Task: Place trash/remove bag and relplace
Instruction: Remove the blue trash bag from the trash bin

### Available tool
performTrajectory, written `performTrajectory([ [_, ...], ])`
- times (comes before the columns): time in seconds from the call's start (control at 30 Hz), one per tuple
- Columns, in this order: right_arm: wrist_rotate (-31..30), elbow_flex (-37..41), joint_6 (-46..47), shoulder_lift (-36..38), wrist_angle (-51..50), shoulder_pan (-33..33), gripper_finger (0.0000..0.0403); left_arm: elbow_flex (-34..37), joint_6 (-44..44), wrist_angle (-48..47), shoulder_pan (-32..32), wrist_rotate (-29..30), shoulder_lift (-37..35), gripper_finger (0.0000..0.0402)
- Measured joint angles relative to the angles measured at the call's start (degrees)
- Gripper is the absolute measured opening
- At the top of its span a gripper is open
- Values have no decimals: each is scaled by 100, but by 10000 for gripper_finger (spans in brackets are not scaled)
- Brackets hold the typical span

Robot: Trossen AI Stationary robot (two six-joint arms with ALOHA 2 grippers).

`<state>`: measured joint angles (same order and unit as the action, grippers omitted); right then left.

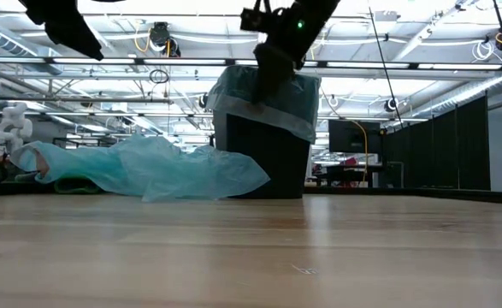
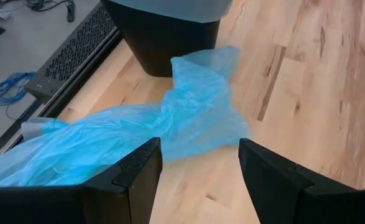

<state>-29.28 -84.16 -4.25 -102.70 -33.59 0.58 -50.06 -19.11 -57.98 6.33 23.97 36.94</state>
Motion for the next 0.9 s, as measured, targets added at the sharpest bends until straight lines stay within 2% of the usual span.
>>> performTrajectory([
  [0.3, 72, 2, -12, -229, 16, 15, 128, 0, -9, -3, 0, 21, -1, 215],
  [0.63, -87, 2, 11, -181, 377, -28, 77, 0, -9, 0, 0, 43, -1, 215],
  [0.9, -93, 2, -9, -143, 471, -113, 68, 0, -11, 1, 0, 56, -1, 215],
])
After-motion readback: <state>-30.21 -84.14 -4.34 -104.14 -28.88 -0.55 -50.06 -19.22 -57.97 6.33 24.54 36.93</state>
